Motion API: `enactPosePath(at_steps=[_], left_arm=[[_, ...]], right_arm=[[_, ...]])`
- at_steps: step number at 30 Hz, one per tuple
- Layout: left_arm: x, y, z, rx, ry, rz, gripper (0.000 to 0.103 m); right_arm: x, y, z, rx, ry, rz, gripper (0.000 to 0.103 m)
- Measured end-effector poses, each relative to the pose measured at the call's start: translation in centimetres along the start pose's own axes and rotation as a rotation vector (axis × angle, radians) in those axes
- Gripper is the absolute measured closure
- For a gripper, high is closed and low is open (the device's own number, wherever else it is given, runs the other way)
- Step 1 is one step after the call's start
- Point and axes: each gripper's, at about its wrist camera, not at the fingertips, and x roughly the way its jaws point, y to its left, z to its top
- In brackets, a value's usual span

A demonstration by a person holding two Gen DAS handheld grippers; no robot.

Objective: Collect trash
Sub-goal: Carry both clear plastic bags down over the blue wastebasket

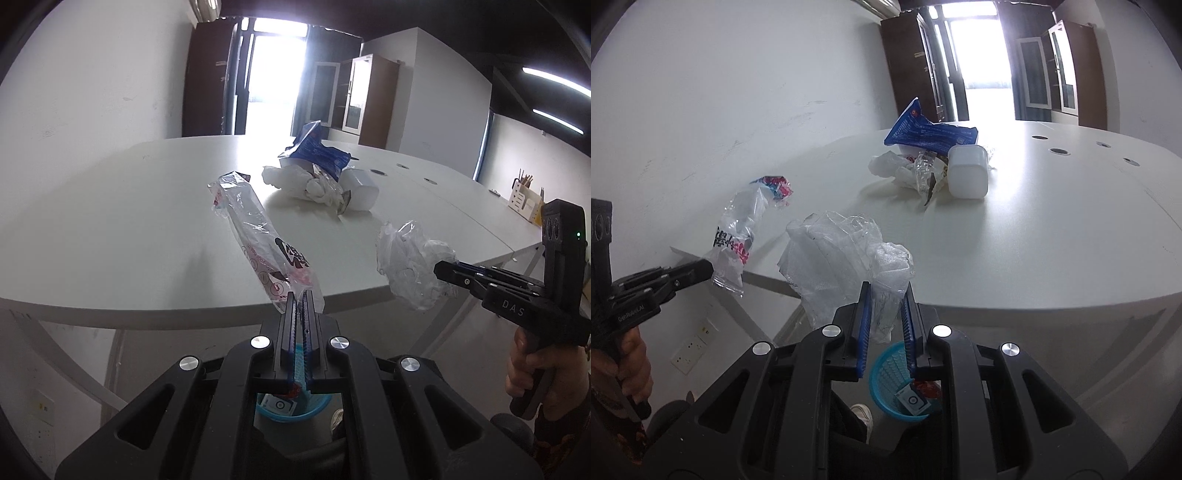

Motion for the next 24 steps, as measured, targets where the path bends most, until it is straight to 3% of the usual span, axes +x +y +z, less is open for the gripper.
enactPosePath(at_steps=[6,9,13,18,24], left_arm=[[-3.2,-1.3,-2.1,0.070,0.001,-0.061,0.101],[-4.2,-1.8,-3.6,0.101,0.027,-0.120,0.101],[-5.2,-2.0,-5.5,0.131,0.105,-0.088,0.101],[-6.5,-2.6,-7.2,0.170,0.161,-0.097,0.101],[-5.2,-3.6,-10.0,0.175,0.268,-0.123,0.101]], right_arm=[[-1.8,-0.4,-3.5,0.001,0.048,-0.007,0.088],[-2.1,-0.8,-5.1,0.029,0.082,0.032,0.088],[-2.2,-0.4,-7.2,0.004,0.122,0.036,0.088],[-1.6,0.3,-9.1,-0.034,0.173,0.038,0.088],[0.0,1.2,-10.9,-0.050,0.226,0.030,0.088]])
